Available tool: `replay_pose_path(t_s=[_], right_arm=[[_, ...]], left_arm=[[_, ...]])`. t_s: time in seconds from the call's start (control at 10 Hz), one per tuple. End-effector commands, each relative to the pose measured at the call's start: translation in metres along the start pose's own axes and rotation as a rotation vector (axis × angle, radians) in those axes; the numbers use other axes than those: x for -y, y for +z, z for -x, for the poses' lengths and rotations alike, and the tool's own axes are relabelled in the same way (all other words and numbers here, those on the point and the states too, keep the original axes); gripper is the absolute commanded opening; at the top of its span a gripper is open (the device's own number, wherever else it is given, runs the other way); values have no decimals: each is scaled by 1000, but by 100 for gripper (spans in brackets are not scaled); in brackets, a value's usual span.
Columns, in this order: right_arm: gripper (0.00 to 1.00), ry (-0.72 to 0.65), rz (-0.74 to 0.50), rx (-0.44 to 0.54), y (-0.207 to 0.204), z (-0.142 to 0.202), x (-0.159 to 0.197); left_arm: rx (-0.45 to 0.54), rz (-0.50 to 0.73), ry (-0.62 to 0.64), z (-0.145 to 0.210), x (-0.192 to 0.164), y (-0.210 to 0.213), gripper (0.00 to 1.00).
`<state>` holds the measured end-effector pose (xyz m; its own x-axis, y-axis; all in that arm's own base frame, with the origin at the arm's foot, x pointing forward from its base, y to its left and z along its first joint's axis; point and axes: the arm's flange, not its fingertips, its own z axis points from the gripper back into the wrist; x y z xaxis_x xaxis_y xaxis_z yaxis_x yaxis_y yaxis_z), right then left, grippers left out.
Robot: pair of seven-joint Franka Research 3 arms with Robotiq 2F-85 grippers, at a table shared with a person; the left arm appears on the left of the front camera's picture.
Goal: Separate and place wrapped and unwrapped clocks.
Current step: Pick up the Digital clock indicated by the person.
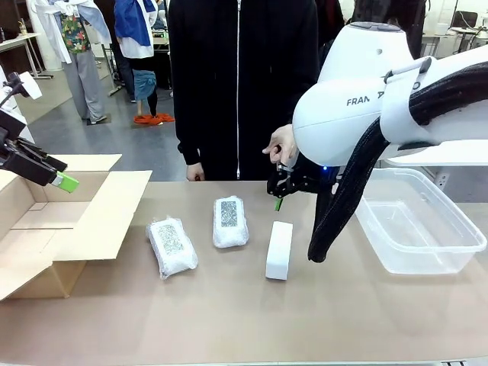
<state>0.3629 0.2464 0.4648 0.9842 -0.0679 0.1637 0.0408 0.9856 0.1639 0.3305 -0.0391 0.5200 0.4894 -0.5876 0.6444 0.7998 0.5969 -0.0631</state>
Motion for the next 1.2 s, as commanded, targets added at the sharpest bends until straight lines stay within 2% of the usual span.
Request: replay_pose_path(t_s=[0.0, 0.2, 0.3, 0.4, 0.7, 1.1], right_arm=[[100, 31, 11, -19, 10, 3, 4], [100, 6, 4, -6, 3, 2, 0], [100, -23, 20, -67, -16, -9, -6], [100, -60, 48, -83, -30, -11, -14], [100, -131, 103, -53, -64, -11, -35], [100, -164, 177, -98, -99, -26, -45]], left_arm=[[13, 12, -5, 0, -2, -1, 100], [13, 12, -5, 0, -2, -1, 100], [13, 12, -5, 0, -2, -1, 100], [13, 12, -5, 0, -2, -1, 100], [13, 12, -5, 0, -2, -1, 100], [13, 12, -5, 0, -2, -1, 100]])
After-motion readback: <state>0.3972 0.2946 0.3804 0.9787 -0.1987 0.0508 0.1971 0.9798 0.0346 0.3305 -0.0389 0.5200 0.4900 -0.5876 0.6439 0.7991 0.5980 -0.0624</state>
